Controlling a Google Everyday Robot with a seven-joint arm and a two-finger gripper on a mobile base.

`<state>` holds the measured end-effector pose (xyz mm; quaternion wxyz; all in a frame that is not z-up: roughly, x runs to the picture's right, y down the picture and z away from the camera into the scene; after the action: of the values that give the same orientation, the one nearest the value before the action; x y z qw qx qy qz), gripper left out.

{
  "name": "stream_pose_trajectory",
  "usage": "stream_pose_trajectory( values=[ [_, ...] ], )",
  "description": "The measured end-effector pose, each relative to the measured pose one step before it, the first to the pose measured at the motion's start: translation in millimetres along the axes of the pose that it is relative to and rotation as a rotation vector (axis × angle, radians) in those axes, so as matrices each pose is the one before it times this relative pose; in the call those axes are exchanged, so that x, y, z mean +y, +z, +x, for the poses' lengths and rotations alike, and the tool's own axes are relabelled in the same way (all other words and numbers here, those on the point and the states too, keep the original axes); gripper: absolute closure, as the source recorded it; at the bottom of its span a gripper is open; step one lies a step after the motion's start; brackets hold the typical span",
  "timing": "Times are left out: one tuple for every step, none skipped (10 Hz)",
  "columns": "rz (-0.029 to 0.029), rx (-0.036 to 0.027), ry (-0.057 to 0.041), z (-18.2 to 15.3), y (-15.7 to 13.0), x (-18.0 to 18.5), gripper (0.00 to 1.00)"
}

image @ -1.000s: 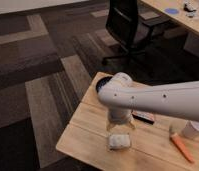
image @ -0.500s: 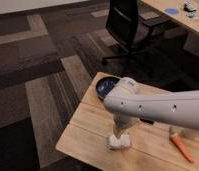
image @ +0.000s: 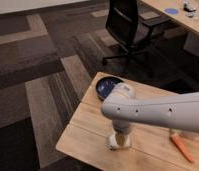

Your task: Place the white sponge in the ceramic bowl

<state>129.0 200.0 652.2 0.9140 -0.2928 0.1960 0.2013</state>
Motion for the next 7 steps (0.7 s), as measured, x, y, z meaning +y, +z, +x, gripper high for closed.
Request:
stream_pose_trajectory(
  values=[
    [-0.00003, -0.00004, -0.00077, -0.24, 0.05, 0.14, 0.35],
    [-0.00002, -0.00012, -0.00035, -0.18, -0.04, 0.07, 0.35],
    [0.00010, 0.00000, 0.00004, 0.01, -0.02, -0.03, 0.35],
    [0.00017, -0.00037, -0.00045, -0.14, -0.04, -0.05, 0.35],
    [0.00976, -0.01646, -0.04784, -10.81, 0.22, 2.68, 0.35],
    [0.01068, -0.01279, -0.05527, -8.77, 1.67, 2.97, 0.35],
    [0.00446, -0.01403, -0.04200, -5.16, 2.55, 3.24, 0.35]
  ],
)
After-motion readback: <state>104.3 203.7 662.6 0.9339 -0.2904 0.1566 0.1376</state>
